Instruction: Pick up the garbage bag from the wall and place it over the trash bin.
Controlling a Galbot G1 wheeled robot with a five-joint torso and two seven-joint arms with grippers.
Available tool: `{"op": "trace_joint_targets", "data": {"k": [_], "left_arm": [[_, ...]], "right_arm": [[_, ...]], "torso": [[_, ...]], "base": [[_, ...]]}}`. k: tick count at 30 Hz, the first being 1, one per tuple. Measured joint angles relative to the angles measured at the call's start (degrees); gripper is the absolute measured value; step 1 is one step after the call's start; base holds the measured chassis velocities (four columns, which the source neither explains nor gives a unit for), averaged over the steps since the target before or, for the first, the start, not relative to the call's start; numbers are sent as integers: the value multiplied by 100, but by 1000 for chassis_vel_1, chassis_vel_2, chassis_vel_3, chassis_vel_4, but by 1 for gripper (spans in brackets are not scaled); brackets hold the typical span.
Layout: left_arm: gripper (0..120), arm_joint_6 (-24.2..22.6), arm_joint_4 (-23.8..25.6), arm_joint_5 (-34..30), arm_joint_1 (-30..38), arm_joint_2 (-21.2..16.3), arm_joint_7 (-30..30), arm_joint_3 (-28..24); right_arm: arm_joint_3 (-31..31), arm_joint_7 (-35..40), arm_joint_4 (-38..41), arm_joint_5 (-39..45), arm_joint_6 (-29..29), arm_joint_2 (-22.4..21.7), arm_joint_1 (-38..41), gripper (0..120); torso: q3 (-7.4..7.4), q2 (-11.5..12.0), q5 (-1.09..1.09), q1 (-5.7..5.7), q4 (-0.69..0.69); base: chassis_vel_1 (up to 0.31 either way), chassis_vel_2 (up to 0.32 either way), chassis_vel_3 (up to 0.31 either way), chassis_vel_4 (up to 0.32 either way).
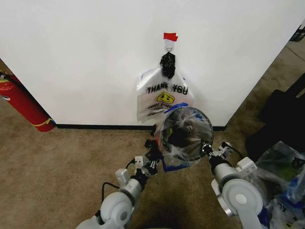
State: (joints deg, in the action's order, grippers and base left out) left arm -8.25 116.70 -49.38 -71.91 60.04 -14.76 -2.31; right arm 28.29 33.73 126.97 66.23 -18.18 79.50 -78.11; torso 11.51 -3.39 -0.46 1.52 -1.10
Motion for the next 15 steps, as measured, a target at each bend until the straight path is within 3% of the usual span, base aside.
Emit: {"op": "trace_joint_targets", "data": {"k": [9, 15], "left_arm": [[64, 86, 290, 545, -315, -230, 65, 402], [84, 391, 410, 1321, -590, -412, 492, 622]], "right_arm": [[-52, 39, -57, -16, -16, 23, 38, 0], [-24, 199, -148, -68, 89, -57, 84, 0]], "torso": [[0, 0, 0, 0, -1], [0, 0, 1, 0, -1]], "base": [[0, 0, 0, 0], [0, 0, 0, 0]]}}
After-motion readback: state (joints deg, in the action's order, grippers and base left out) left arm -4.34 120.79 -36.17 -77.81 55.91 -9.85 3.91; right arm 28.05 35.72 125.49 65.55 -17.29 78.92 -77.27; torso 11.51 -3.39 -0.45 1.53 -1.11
